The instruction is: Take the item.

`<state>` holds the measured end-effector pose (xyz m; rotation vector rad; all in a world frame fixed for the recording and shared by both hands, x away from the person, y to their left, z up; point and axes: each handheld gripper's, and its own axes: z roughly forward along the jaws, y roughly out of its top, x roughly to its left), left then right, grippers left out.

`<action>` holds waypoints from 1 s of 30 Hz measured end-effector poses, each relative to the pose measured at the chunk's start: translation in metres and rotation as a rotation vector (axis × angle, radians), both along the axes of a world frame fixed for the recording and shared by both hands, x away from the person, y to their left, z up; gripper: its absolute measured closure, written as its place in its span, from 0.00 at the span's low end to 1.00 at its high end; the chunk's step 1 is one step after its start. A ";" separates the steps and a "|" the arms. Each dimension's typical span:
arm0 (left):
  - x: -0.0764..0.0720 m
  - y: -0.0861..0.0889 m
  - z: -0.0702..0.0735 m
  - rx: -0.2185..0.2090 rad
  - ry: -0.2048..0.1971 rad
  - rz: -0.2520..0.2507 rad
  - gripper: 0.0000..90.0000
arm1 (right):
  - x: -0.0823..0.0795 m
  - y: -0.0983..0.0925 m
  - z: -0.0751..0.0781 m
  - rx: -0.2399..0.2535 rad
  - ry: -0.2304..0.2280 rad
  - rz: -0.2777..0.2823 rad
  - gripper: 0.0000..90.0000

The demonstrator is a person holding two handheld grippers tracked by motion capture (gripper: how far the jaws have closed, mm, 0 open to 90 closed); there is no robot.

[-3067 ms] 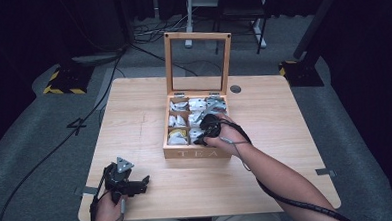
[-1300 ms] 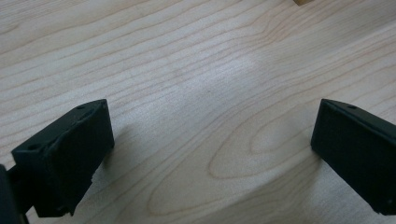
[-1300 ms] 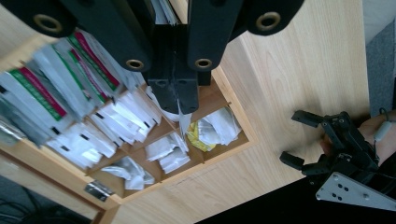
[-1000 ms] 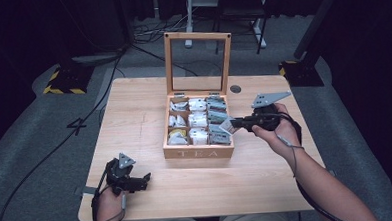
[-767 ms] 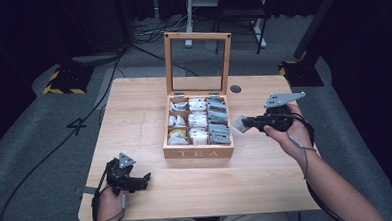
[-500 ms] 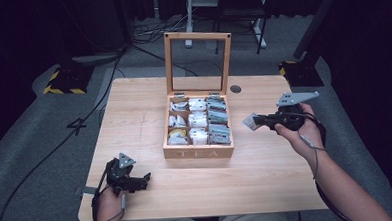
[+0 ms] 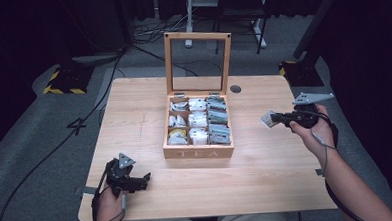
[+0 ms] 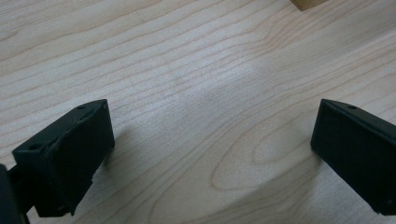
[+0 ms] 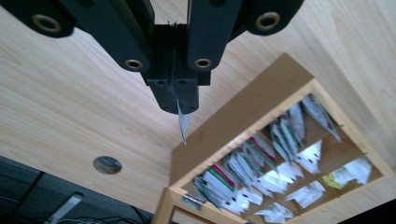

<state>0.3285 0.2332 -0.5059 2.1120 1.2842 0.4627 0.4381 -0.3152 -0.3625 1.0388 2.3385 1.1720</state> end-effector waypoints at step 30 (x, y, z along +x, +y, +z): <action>0.000 0.000 0.000 0.000 0.000 0.000 0.00 | 0.009 -0.023 -0.073 -0.016 0.122 -0.090 1.00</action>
